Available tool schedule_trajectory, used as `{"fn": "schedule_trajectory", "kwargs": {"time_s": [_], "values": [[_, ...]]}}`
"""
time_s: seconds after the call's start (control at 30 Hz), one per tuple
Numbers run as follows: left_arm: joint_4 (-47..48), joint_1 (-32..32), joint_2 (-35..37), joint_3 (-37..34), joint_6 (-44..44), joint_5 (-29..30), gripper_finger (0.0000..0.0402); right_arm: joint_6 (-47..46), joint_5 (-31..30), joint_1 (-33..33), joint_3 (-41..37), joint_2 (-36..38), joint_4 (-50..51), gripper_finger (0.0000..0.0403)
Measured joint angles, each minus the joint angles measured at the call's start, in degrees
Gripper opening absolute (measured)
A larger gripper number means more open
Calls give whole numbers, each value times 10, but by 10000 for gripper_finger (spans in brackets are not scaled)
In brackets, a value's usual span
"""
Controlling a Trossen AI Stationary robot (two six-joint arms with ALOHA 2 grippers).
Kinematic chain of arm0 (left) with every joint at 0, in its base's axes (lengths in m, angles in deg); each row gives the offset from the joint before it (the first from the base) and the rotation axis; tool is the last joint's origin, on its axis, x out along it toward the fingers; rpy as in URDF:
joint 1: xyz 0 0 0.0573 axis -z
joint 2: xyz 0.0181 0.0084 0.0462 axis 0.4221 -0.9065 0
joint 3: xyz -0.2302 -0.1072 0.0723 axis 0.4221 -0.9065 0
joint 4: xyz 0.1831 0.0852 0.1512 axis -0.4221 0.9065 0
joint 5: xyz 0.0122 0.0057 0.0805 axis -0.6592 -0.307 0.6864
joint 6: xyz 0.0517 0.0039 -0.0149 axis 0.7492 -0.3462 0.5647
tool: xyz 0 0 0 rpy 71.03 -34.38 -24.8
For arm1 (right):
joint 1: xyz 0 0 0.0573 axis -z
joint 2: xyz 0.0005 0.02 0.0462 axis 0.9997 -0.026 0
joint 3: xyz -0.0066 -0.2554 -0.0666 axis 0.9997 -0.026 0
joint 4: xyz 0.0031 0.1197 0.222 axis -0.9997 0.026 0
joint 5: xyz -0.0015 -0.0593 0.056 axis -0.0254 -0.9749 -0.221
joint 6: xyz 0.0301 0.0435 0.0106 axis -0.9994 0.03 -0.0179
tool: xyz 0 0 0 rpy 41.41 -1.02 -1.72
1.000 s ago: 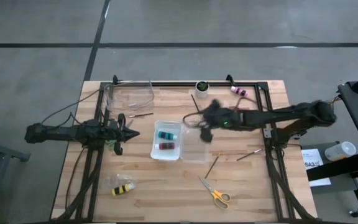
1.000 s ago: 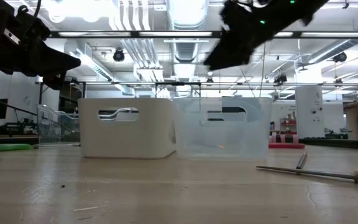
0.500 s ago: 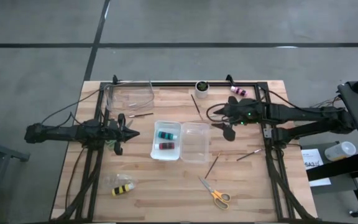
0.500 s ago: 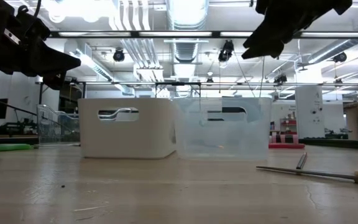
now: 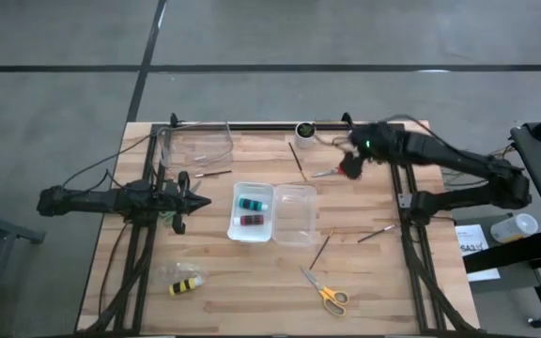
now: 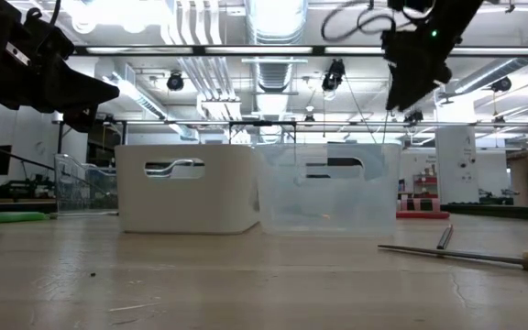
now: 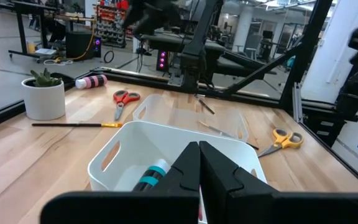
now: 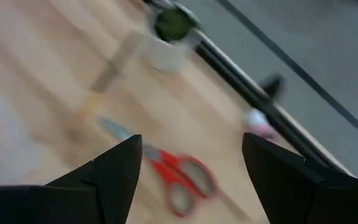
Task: Pick & Place Paint Supplies
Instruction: Put the pink paint bottle into the white bin
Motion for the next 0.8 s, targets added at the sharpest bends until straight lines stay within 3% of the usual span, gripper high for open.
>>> {"fn": "schedule_trajectory", "kwargs": {"time_s": [0.17, 0.4, 0.63, 0.8], "values": [[0, 0, 0, 0, 0, 0, 1, 50, 15, 113, 58, -53, 35, 274], [0, 0, 0, 0, 0, 0, 1, 117, 141, 221, 115, -156, 13, 274], [0, 0, 0, 0, 0, 0, 1, 189, 141, 247, 175, -272, 10, 274], [0, 0, 0, 0, 0, 0, 1, 201, 80, 269, 233, -351, 98, 274]]}}
